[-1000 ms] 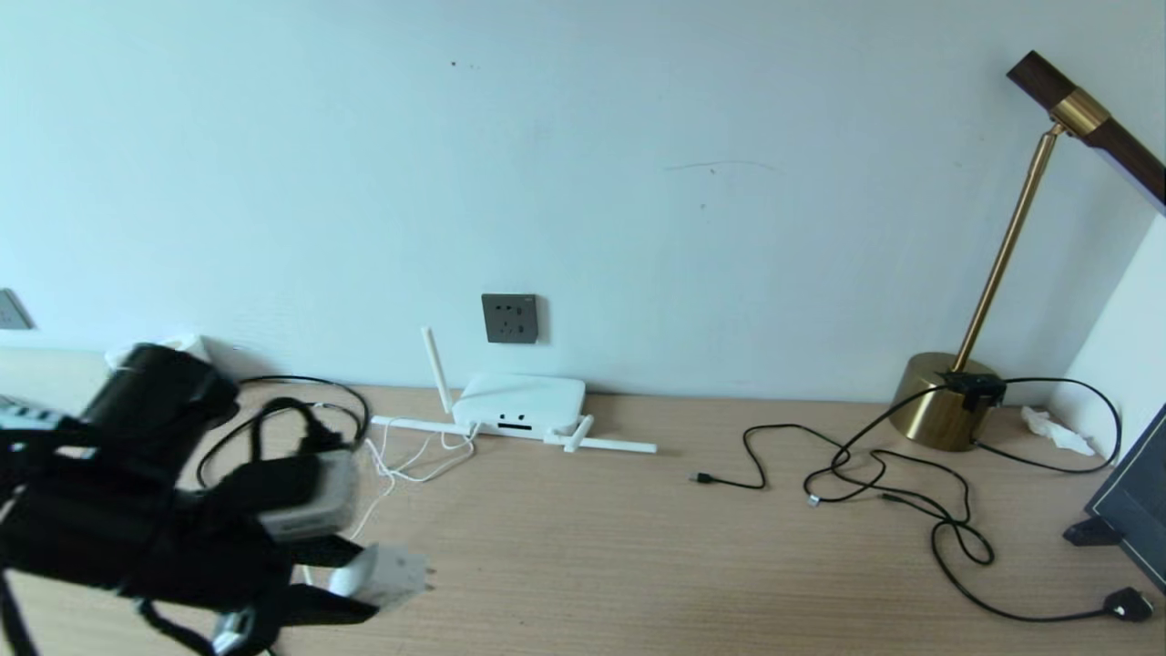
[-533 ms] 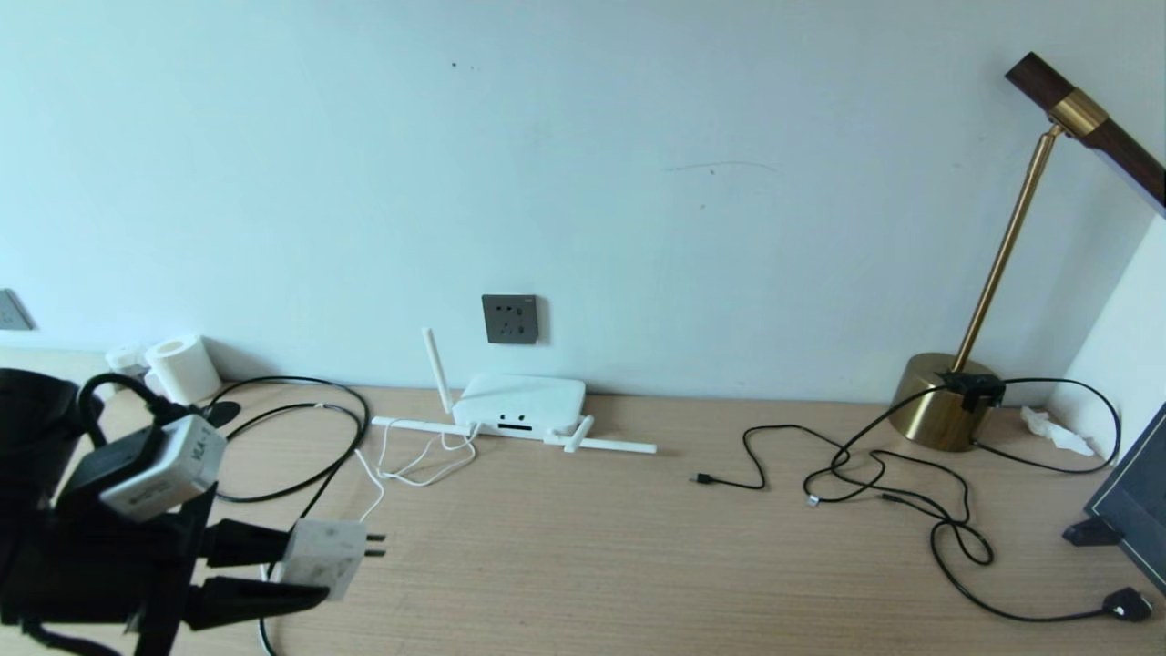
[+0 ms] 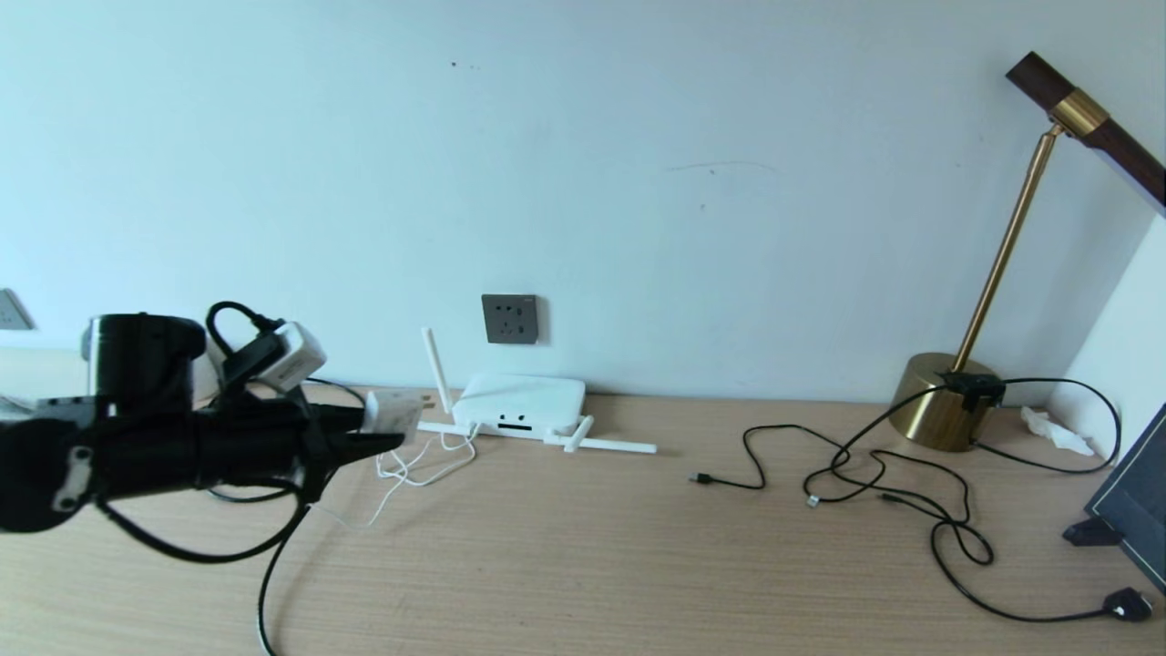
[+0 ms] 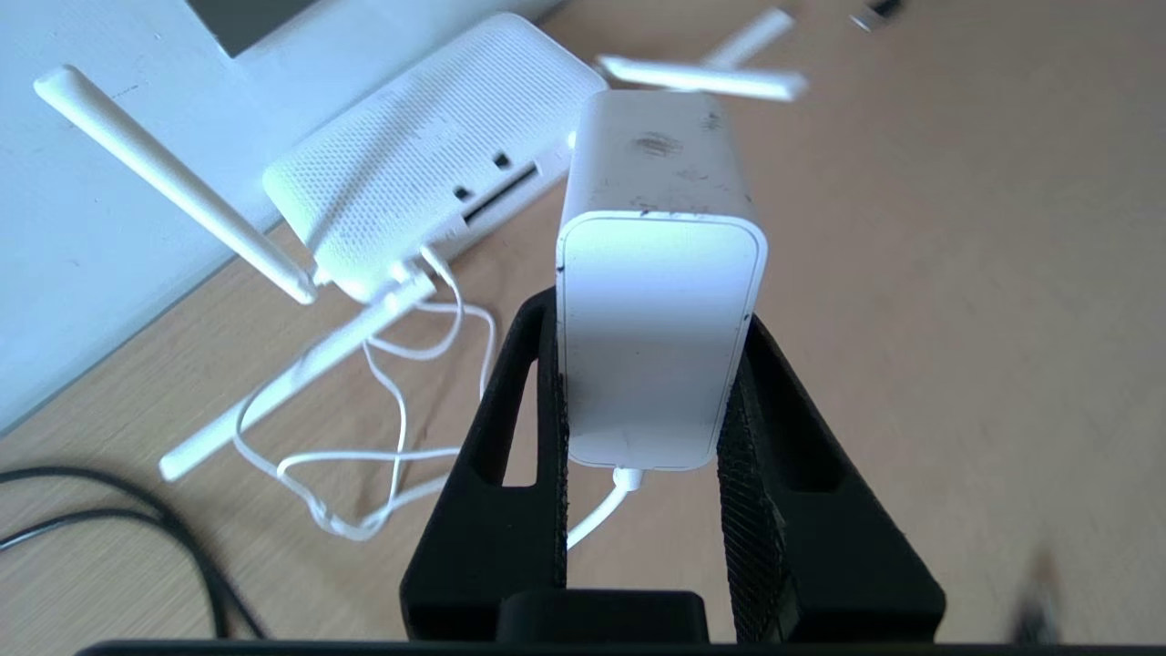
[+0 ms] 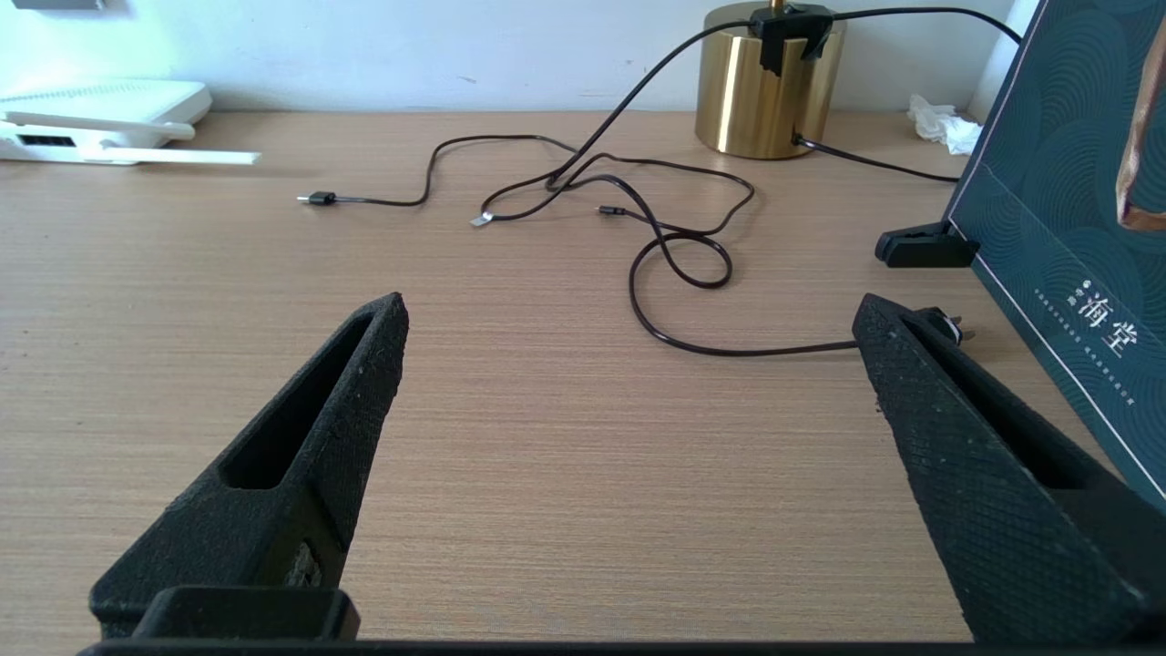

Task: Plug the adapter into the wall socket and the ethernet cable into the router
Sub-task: Align plug and socket

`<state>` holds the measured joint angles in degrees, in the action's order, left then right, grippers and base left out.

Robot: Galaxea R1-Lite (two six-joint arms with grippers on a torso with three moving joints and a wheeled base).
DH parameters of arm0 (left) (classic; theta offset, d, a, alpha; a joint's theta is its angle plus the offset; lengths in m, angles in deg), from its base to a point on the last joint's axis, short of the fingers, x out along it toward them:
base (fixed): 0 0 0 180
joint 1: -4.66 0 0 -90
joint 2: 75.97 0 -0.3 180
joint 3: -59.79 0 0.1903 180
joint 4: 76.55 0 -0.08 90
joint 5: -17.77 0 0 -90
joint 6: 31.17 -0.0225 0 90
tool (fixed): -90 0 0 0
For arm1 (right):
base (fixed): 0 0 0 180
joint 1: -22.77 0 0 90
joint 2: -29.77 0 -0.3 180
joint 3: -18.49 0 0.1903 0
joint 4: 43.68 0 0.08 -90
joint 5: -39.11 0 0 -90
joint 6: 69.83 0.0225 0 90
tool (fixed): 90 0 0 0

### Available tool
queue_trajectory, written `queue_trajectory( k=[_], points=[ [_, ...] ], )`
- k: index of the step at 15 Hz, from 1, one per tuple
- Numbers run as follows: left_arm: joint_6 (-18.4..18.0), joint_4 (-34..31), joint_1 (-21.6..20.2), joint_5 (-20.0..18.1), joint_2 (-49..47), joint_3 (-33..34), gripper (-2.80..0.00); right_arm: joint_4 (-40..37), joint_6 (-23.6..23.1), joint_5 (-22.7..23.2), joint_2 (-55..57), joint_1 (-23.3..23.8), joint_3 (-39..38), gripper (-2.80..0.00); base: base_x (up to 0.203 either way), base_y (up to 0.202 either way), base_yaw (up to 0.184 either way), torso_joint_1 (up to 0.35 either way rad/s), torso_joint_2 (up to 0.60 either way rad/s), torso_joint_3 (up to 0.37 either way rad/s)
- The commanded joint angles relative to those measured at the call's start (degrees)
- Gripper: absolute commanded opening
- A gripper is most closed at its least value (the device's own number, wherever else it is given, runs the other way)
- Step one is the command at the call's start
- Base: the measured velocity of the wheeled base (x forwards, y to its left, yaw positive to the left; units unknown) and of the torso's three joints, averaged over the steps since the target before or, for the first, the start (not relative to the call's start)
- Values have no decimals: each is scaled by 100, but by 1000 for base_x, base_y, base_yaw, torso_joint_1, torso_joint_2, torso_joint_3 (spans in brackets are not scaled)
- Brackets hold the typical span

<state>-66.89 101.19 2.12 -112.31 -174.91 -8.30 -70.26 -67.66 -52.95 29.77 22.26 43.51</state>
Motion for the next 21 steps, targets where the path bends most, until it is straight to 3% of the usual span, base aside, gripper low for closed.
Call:
queue_trajectory(
  k=[1,3,4,7,8,10,14,17,21],
  points=[
    [866,1421,497,616,-840,3,-280,-3,3,-5,0,-2,2,0,0,0,0,0,0,0],
    [1963,2727,994,1328,-1485,-81,-280,-3,3,-1,5,-2,-3,0,0,0,0,0,0,0],
    [2292,3222,1162,1722,-1826,-193,-280,-3,3,-5,0,-2,2,0,0,0,0,0,0,0],
    [2994,4502,1557,3127,-2825,-770,-280,-3,3,2,0,-2,2,0,0,0,0,0,0,0],
    [3195,4692,1686,3656,-3031,-949,-280,-3,3,-4,0,-2,2,0,0,0,0,0,0,0],
    [3349,4962,1831,4275,-3378,-1339,-280,-3,3,4,0,-2,2,0,0,0,0,0,0,0],
    [3354,5597,1903,4718,-4123,-2154,-280,-3,3,-5,0,-2,2,0,0,0,0,0,0,0],
    [3297,5607,1897,4904,-4443,-2760,-280,-3,3,0,0,-2,2,0,0,0,0,0,0,0],
    [3238,5352,1889,4904,-4580,-3058,-280,-3,3,-5,0,-2,2,0,0,0,0,0,0,0]
  ],
)
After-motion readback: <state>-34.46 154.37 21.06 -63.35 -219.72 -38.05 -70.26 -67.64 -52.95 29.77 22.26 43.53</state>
